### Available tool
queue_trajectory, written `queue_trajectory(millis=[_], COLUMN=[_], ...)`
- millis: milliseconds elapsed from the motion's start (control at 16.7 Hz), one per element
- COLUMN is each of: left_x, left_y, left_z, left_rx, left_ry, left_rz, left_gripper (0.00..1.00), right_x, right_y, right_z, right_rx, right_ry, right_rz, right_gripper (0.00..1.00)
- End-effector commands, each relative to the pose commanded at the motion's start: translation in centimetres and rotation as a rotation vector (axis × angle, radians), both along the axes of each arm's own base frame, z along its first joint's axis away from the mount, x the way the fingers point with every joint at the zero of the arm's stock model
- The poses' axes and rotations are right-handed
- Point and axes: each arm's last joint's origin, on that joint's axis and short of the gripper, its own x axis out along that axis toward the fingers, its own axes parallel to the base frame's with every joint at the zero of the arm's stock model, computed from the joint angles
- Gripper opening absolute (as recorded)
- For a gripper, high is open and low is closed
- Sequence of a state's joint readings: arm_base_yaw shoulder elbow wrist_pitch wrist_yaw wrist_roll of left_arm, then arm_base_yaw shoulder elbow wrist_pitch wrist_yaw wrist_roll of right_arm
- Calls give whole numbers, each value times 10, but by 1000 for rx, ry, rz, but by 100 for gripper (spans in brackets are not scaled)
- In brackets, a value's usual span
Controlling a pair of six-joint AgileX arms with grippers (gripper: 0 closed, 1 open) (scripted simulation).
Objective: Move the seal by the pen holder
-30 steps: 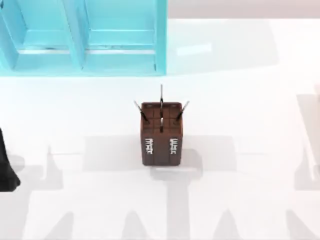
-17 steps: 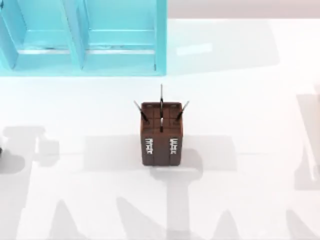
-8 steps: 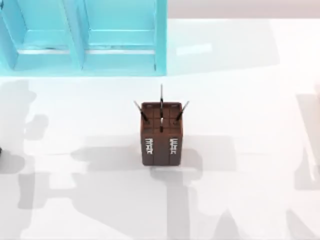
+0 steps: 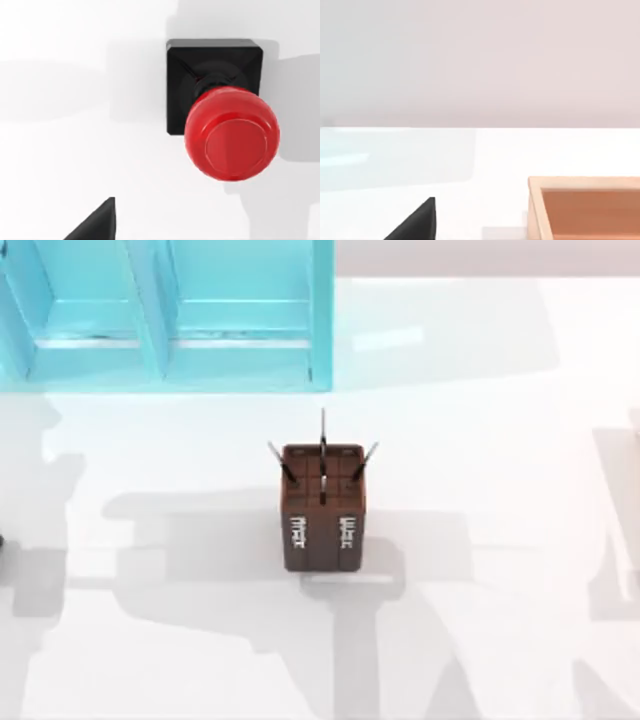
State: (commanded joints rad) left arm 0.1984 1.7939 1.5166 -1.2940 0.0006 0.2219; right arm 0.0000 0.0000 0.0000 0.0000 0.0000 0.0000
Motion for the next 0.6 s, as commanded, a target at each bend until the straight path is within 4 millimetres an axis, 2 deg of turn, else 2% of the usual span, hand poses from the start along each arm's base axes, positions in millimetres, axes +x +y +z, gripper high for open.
queue_trajectory(millis=[300, 420, 600], left_x=[0, 2, 4], left_y=[-1, -1, 0], left_z=[-5, -20, -54], left_rx=[0, -1, 1], left_ry=[1, 4, -4], left_rz=[-2, 0, 0], left_gripper=[100, 100, 100], right_x=[0, 0, 0], right_y=[0, 0, 0], right_z=[0, 0, 0], right_rx=[0, 0, 0], right_ry=[0, 0, 0], right_rz=[0, 0, 0], right_gripper=[100, 100, 100])
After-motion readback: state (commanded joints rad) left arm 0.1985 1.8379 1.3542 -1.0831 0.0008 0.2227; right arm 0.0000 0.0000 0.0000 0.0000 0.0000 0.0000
